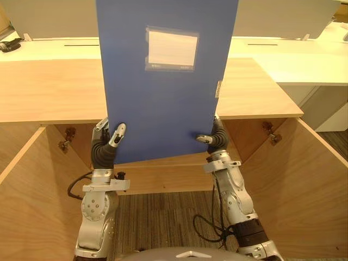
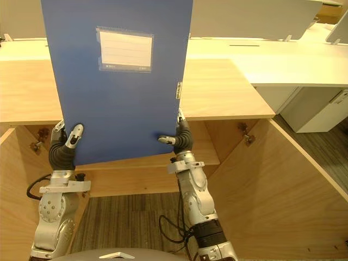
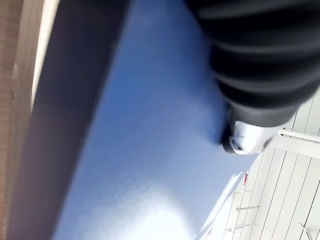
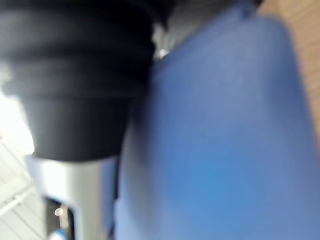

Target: Walk over to the cabinet, pick up the folder, carry it to the office cabinet, place the folder inside the office cabinet, then close the office cabinet door

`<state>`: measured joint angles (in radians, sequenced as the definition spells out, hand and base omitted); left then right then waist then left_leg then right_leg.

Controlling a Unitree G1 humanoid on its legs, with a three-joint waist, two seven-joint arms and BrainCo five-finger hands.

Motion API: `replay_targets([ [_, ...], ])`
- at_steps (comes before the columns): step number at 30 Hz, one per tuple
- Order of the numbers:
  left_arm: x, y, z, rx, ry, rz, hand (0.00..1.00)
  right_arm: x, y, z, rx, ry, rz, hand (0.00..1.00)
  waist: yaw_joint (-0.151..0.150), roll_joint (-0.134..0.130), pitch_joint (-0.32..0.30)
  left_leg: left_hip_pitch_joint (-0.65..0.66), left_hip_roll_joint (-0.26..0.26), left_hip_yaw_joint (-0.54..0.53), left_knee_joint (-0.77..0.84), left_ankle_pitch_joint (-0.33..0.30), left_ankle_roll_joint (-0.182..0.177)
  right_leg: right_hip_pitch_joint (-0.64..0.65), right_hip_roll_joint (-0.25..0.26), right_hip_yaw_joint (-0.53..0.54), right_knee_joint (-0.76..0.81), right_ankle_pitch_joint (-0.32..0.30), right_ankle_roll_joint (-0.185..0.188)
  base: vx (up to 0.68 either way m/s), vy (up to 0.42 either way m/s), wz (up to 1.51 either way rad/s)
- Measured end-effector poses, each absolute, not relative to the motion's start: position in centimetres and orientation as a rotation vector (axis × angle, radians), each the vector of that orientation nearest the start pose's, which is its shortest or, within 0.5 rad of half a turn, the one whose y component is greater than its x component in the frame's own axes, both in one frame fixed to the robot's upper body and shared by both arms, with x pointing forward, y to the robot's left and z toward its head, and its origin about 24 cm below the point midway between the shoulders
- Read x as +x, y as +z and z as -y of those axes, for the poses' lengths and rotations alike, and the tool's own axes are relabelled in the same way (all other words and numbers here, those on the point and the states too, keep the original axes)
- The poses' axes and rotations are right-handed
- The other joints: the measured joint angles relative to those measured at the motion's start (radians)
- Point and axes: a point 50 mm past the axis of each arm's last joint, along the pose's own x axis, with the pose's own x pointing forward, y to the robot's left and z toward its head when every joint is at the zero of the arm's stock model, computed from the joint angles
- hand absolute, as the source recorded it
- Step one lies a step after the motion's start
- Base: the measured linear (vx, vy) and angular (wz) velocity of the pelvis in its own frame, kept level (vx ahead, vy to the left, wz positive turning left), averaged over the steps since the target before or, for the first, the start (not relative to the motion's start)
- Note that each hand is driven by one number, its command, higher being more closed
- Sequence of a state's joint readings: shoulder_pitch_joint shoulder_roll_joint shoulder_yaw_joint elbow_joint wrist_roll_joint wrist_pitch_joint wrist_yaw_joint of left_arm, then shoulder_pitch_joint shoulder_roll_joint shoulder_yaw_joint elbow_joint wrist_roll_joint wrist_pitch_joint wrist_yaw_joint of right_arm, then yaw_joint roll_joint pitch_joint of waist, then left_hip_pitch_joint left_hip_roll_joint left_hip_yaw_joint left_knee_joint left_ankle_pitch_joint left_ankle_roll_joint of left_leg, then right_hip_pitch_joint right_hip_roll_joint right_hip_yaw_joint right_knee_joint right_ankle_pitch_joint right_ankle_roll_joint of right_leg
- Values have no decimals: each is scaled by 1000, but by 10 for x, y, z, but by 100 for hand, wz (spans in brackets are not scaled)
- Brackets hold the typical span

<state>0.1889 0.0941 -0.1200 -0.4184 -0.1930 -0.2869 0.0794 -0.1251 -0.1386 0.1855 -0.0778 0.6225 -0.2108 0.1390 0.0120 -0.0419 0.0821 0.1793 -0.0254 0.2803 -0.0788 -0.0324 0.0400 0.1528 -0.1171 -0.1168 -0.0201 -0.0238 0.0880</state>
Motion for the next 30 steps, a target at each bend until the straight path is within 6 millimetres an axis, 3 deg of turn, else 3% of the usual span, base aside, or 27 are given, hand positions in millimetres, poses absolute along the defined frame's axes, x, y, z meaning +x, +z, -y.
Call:
replay_targets([
  [10,203,120,-154,-106,-51,492,100,271,111,125,341,476,332,0,6,-2,1,-4,0,4,0,-2,3,-7,0,4,0,4,-1,0,0,0],
  [26,205,109,-154,-57,-118,438,100,291,125,135,259,503,350,0,12,-2,1,-11,-1,4,0,-5,7,-14,-2,7,0,14,2,0,0,0],
  [27,205,109,-154,-51,-126,434,100,292,127,136,243,510,350,100,12,-2,1,-12,-1,4,0,-5,8,-15,-2,7,0,16,2,0,0,0],
  [30,204,108,-154,-43,-135,429,100,293,128,137,202,559,331,100,13,-3,1,-14,-1,4,2,-7,10,-16,-1,9,-1,21,1,0,0,0],
])
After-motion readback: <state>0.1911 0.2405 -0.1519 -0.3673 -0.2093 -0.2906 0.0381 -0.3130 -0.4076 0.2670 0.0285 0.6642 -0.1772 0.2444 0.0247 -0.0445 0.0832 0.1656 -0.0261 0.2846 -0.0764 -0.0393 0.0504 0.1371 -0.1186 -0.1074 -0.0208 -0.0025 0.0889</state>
